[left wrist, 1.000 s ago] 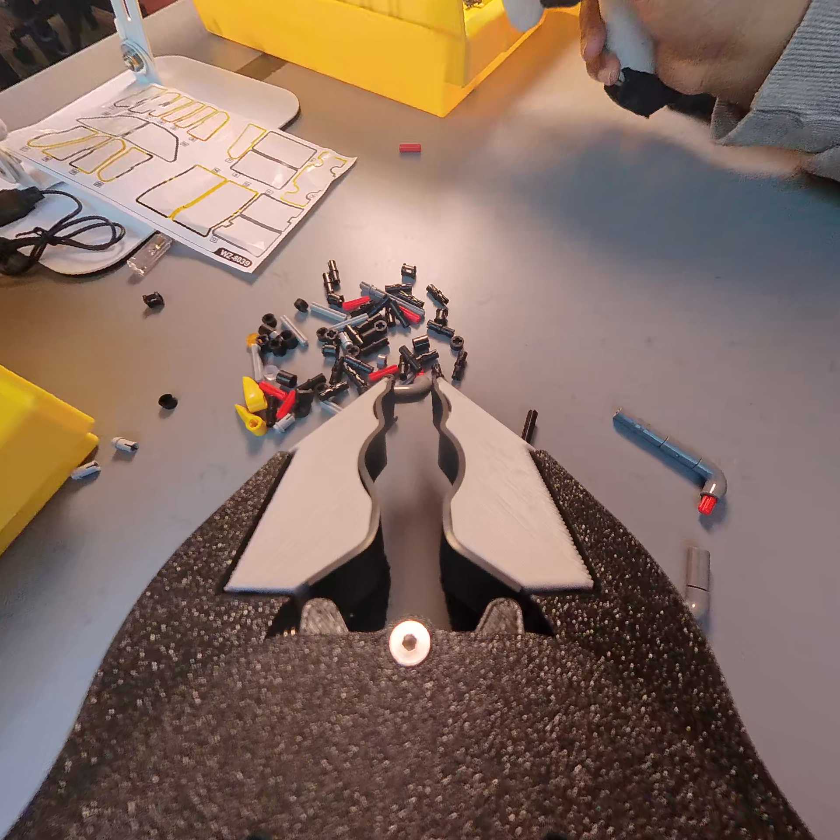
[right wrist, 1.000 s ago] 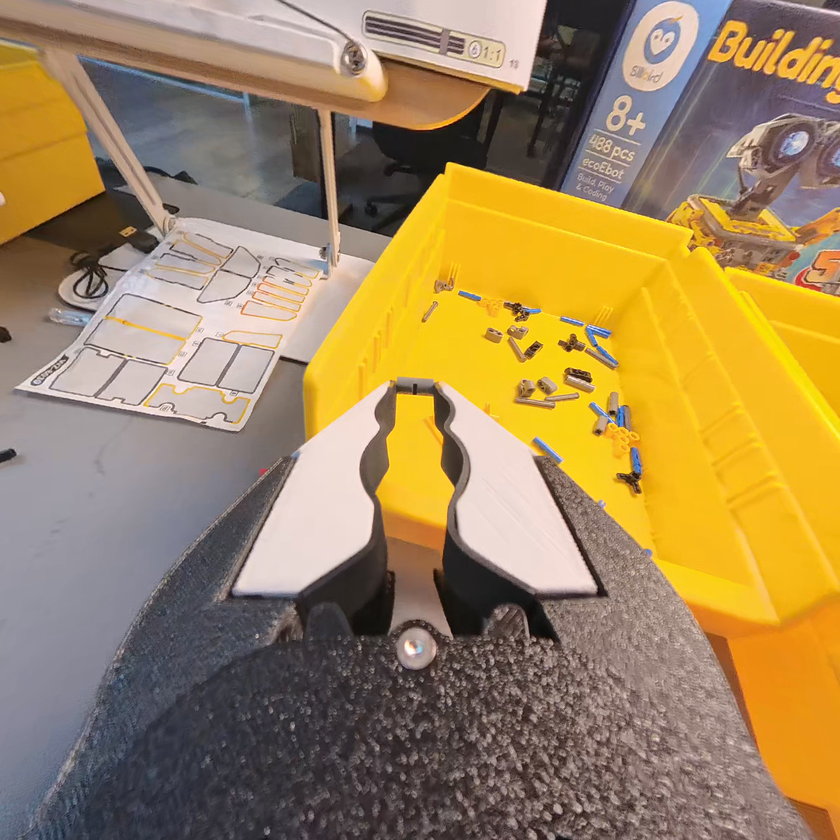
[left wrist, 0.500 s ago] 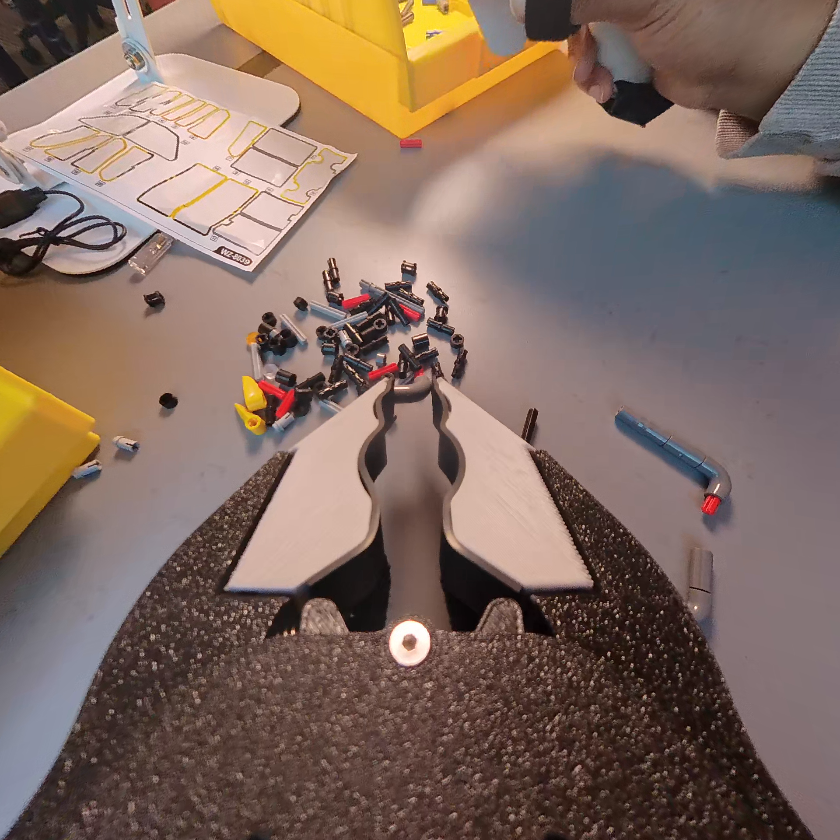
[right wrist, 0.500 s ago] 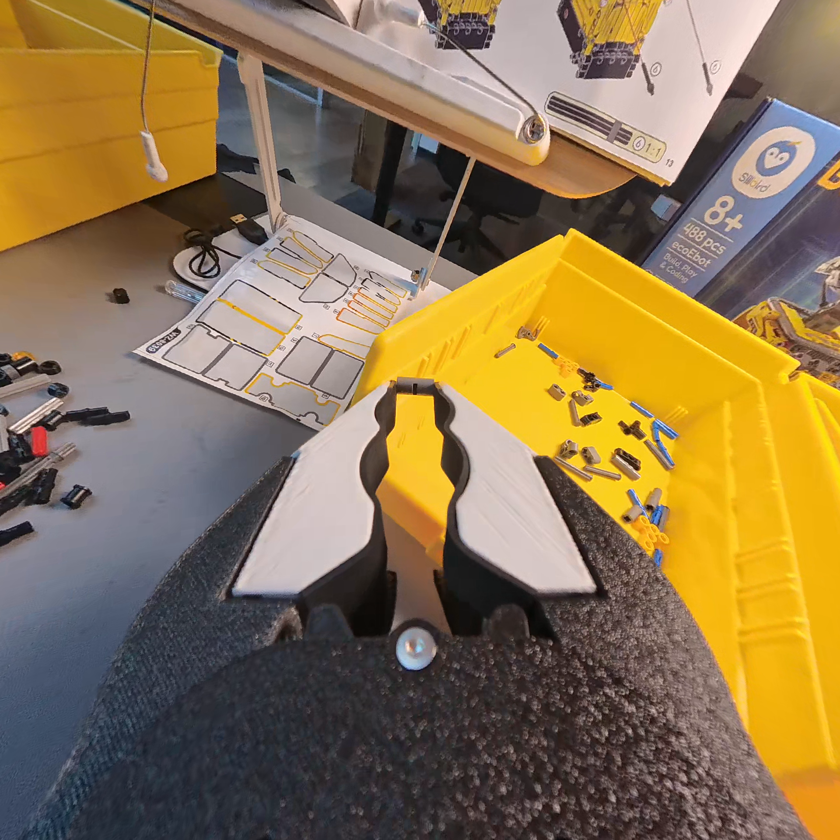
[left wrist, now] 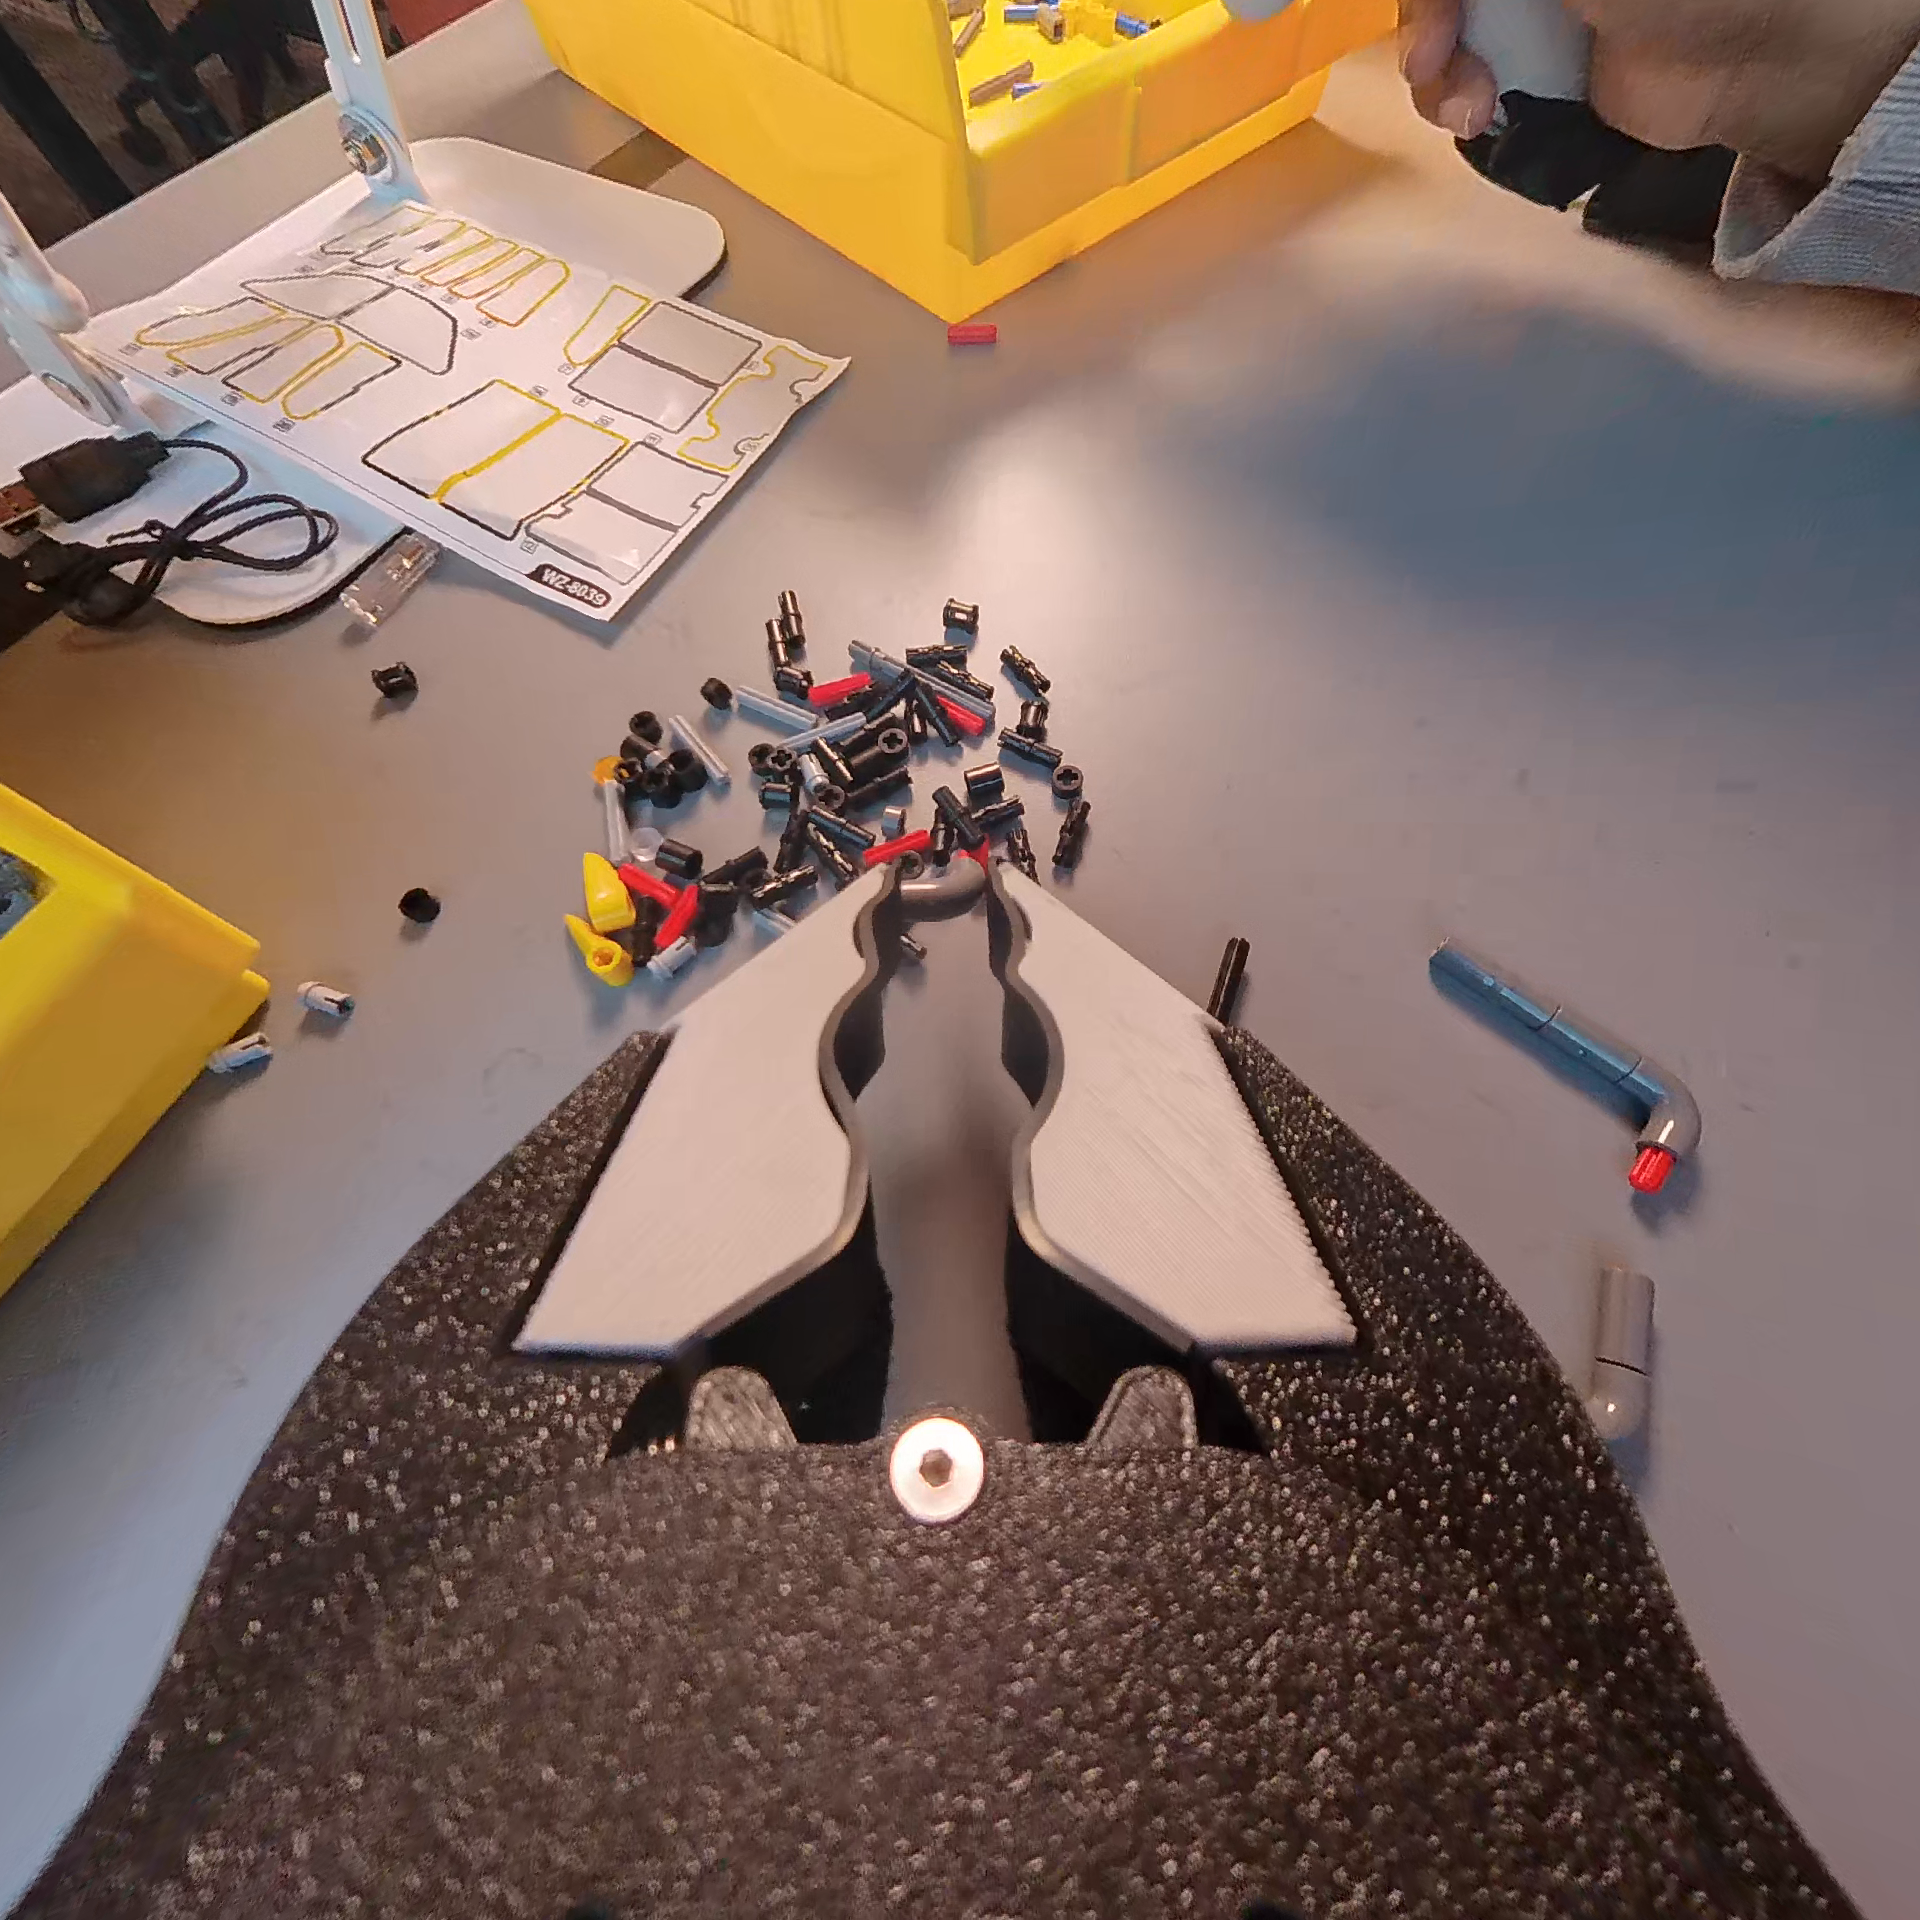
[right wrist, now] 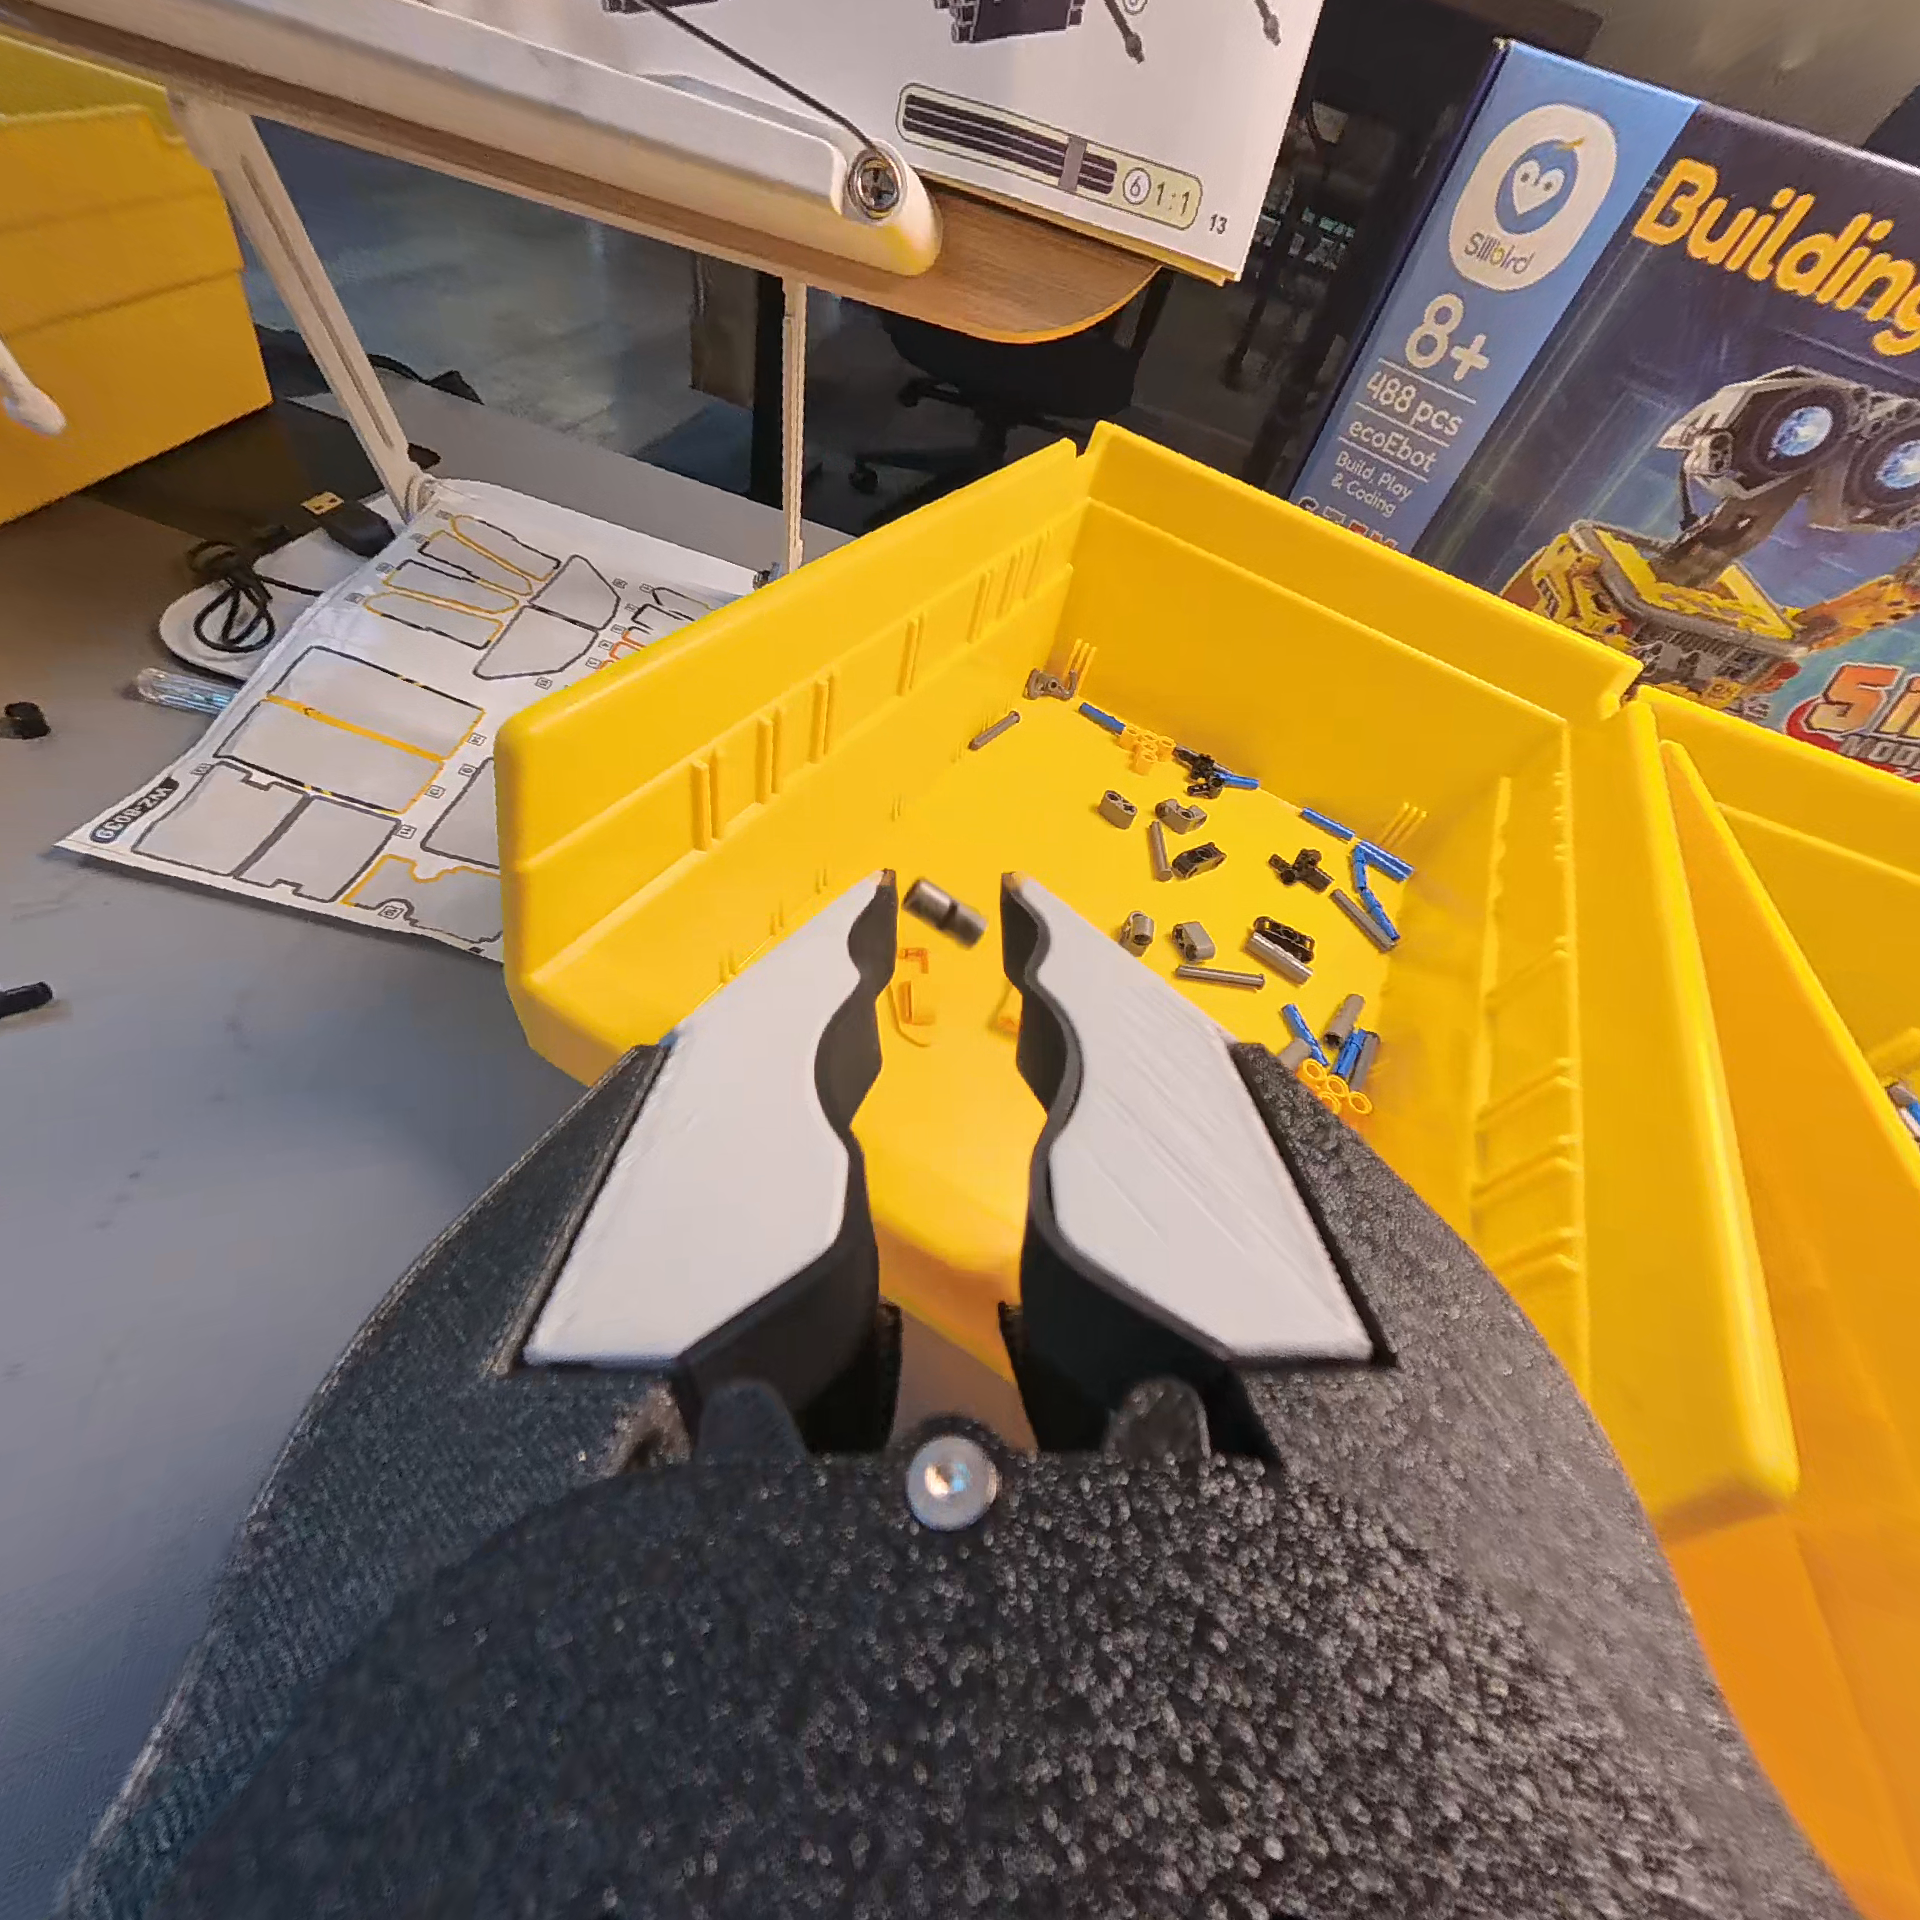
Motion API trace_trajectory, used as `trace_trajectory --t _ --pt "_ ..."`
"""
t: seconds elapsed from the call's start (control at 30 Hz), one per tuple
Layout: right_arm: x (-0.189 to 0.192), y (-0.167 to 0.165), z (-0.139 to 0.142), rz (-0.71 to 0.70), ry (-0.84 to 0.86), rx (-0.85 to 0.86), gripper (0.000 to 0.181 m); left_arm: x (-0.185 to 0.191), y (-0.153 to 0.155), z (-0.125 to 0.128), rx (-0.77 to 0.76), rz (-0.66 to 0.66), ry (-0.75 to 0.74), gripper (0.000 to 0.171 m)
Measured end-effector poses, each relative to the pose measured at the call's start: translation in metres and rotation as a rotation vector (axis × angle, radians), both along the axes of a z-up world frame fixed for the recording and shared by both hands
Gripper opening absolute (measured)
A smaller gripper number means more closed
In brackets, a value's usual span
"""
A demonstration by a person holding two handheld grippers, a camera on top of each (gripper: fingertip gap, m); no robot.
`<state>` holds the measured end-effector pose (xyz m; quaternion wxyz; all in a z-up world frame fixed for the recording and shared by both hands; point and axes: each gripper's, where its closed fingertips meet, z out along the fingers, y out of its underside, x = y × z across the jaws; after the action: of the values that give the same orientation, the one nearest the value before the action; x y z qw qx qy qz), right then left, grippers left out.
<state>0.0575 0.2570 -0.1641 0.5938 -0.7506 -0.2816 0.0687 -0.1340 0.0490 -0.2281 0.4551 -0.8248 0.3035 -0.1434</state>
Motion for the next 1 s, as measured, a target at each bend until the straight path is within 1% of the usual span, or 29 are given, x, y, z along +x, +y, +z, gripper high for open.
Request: trace_trajectory --t 0.17,0.37,0.4,0.47,0.53,0.57,0.6,0.67,0.7,0.83,0.87,0.9,1.0 --pt "-0.002 -0.001 -0.002 0.006 -0.011 0.006 0.027 0.000 0.000 0.001 0.001 -0.003 -0.006 0.016" --pt "-0.014 -0.011 0.006 0.077 -0.001 0.031 0.051 0.001 -0.001 0.001 0.004 -0.009 -0.005 0.016" --pt "-0.018 -0.014 0.004 0.104 -0.015 0.026 0.056 0.001 -0.001 0.001 0.004 -0.009 -0.006 0.016" --pt "-0.030 -0.023 -0.006 0.187 -0.057 -0.013 0.073 0.002 -0.002 0.001 0.004 -0.009 -0.006 0.016" --pt "-0.039 -0.033 -0.022 0.257 -0.129 -0.079 0.083 0.002 -0.002 0.002 0.005 -0.008 -0.007 0.016" --pt "-0.041 -0.036 -0.030 0.270 -0.168 -0.100 0.084 0.002 -0.002 0.002 0.005 -0.008 -0.008 0.016" --pt "-0.041 -0.039 -0.036 0.277 -0.205 -0.110 0.083 0.002 -0.002 0.002 0.005 -0.008 -0.008 0.016" --pt "-0.036 -0.037 -0.041 0.242 -0.295 -0.085 0.073 0.002 -0.002 0.003 0.009 -0.008 -0.009 0.016" --pt "-0.034 -0.036 -0.042 0.227 -0.327 -0.083 0.072 0.001 -0.002 0.003 0.010 -0.008 -0.010 0.016" --pt "-0.020 -0.032 -0.046 0.163 -0.411 -0.079 0.058 0.002 -0.002 0.004 0.012 -0.009 -0.011 0.016" --pt "-0.016 -0.031 -0.046 0.142 -0.431 -0.075 0.052 0.002 -0.002 0.004 0.013 -0.010 -0.011 0.016" --pt "-0.013 -0.031 -0.048 0.137 -0.446 -0.086 0.051 0.002 -0.002 0.005 0.013 -0.012 -0.011 0.016" --pt "-0.018 -0.036 -0.053 0.155 -0.458 -0.094 0.034 0.004 -0.003 0.004 0.010 -0.019 -0.013 0.016"
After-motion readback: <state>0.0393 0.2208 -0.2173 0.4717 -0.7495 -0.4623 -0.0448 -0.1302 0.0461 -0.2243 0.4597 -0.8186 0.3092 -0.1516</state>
